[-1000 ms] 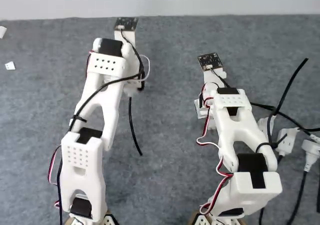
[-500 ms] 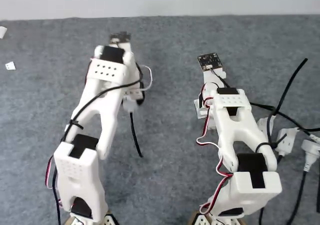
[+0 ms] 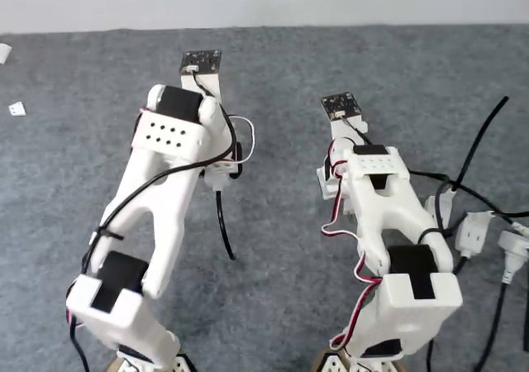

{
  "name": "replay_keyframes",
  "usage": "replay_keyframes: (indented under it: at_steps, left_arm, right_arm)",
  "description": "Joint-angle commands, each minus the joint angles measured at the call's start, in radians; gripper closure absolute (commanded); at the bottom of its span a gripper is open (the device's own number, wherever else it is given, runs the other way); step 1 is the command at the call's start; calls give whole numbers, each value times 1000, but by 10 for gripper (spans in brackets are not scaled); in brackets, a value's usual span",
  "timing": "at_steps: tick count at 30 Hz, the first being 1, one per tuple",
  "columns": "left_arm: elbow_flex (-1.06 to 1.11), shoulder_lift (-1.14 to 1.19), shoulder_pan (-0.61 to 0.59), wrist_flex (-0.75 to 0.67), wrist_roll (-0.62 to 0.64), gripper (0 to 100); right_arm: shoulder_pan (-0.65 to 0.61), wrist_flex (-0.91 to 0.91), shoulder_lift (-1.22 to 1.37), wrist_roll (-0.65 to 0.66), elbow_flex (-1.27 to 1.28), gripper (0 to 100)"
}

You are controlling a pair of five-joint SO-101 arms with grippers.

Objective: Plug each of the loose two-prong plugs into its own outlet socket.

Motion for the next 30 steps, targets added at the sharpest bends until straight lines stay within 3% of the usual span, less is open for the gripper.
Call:
replay_keyframes:
  at_steps: [1, 8, 13, 22, 30]
  left_arm:
    - [12, -84, 3, 31, -21, 987]
    - [58, -64, 2, 31, -51, 987]
    - [79, 118, 3, 12, -51, 987]
    - [79, 361, -41, -410, -49, 987]
    - [79, 428, -74, -486, -51, 987]
  right_arm:
    - [-5, 16, -5, 12, -68, 965]
    - [-7, 16, -5, 12, -68, 965]
    - [-8, 16, -5, 12, -68, 965]
    - [-8, 16, -4, 12, -68, 965]
    - [-8, 16, -4, 12, -68, 965]
